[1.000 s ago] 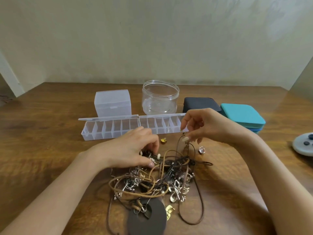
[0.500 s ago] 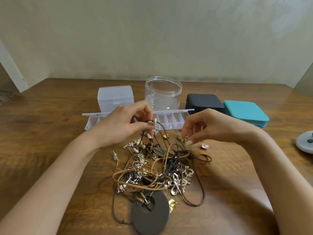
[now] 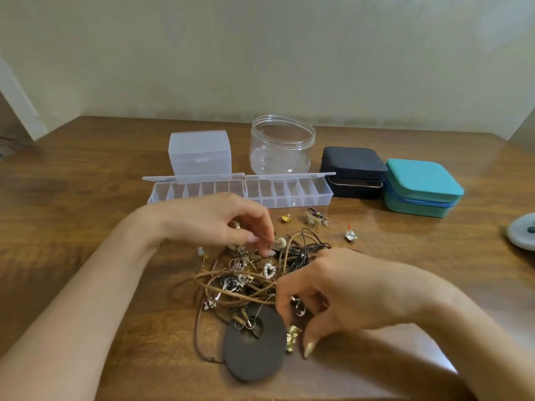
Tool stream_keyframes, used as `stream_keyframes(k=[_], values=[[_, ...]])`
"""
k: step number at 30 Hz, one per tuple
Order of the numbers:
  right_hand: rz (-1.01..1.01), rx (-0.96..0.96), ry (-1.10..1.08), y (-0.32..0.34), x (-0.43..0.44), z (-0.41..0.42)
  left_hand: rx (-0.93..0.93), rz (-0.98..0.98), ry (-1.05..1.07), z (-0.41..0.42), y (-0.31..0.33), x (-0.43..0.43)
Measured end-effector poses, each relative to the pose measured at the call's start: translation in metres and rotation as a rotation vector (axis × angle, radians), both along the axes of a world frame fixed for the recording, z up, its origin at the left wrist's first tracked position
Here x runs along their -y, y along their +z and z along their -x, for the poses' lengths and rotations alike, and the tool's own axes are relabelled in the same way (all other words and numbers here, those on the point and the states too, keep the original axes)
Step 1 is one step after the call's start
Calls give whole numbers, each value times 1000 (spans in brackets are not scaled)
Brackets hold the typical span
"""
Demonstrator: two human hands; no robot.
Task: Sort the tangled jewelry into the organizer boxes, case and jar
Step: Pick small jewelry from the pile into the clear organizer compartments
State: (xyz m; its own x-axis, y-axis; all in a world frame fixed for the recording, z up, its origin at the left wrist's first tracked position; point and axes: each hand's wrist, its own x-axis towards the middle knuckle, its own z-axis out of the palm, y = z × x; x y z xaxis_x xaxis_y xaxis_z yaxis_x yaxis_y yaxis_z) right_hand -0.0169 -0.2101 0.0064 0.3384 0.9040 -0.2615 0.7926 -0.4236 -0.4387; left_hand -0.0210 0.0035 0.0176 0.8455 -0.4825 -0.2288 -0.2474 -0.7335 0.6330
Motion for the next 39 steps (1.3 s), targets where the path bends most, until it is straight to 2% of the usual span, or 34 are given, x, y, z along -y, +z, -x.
stream_keyframes(k=[2,7,12,14,16,18,20,22,26,29,33,37,39], values=[[-65,13,-35,-5,0,2,-5,-17,-3,0,1,0],[-173,-30,-85,-14,5,-4,147,-20,41,-1,1,0],[-235,-216,-117,9,15,-15,-72,-73,-73,2,1,-6],[-355,-187,-246,26,19,-30,-120,-96,-143,3,2,-8],[-495,-67,-403,34,16,-50,-139,-74,-153,4,5,-12],[-591,39,-490,31,2,-66,40,34,52,1,9,-17],[-642,76,-540,17,-12,-76,397,132,382,-5,9,-25],[-665,103,-570,3,-21,-80,543,61,522,-10,6,-27],[-680,145,-578,-14,-22,-80,494,-382,388,-13,-9,-16],[-656,159,-573,-20,-18,-83,520,-517,303,-17,-20,-3],[-660,179,-654,-20,-7,-94,571,-520,293,-22,-28,0],[-642,406,-753,-22,5,-108,623,-478,308,-24,-31,-3],[-628,445,-783,-25,9,-112,686,-415,331,-25,-33,-4]])
